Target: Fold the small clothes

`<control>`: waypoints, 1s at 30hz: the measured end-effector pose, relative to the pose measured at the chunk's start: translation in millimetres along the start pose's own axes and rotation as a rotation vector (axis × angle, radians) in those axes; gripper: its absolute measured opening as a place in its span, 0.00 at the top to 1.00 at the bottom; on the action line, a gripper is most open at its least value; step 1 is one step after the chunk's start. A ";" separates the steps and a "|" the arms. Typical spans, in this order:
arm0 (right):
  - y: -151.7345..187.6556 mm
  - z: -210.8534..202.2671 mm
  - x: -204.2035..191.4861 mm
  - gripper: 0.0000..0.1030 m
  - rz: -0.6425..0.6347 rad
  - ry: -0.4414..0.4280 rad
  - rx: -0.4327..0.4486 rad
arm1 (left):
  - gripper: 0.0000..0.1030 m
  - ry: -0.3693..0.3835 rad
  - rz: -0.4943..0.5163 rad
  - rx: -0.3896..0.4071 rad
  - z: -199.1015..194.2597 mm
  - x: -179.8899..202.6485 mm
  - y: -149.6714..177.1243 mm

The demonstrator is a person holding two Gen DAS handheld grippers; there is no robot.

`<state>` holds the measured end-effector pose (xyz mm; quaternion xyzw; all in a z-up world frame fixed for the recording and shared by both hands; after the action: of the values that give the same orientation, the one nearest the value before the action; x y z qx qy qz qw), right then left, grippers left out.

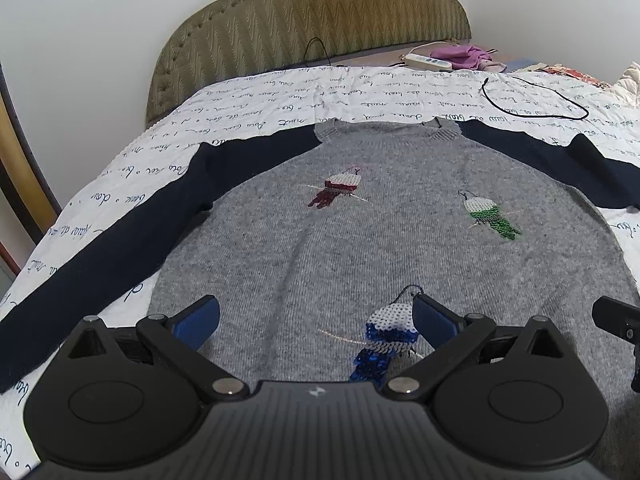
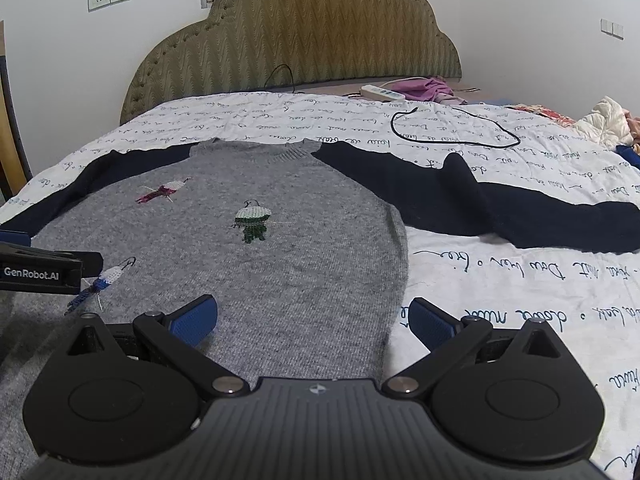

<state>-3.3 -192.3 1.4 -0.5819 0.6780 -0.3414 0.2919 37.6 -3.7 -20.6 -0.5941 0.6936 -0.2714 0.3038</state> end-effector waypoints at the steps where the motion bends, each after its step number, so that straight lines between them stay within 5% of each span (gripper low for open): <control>1: -0.4 0.3 0.1 0.00 0.000 -0.002 0.003 | 0.00 -0.002 0.002 0.003 0.5 0.7 -0.5; 30: -12.9 20.9 24.2 0.00 0.032 -0.031 0.002 | 0.00 0.038 0.046 -0.023 38.0 34.9 -31.0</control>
<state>17.2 -219.9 -0.7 -0.5760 0.6822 -0.3282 0.3084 82.5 -43.3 -26.6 -0.5760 0.7159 -0.2677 0.2899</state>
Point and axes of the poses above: each gripper's, at about its wrist camera, not at the fingertips, and z roughly the way its jaws point, x to its right, y to its underside, the point moved 3 cm from there along z, roughly the way its jaws point, and after that the axes turned 4 degrees about y, right-handed, at the moved point
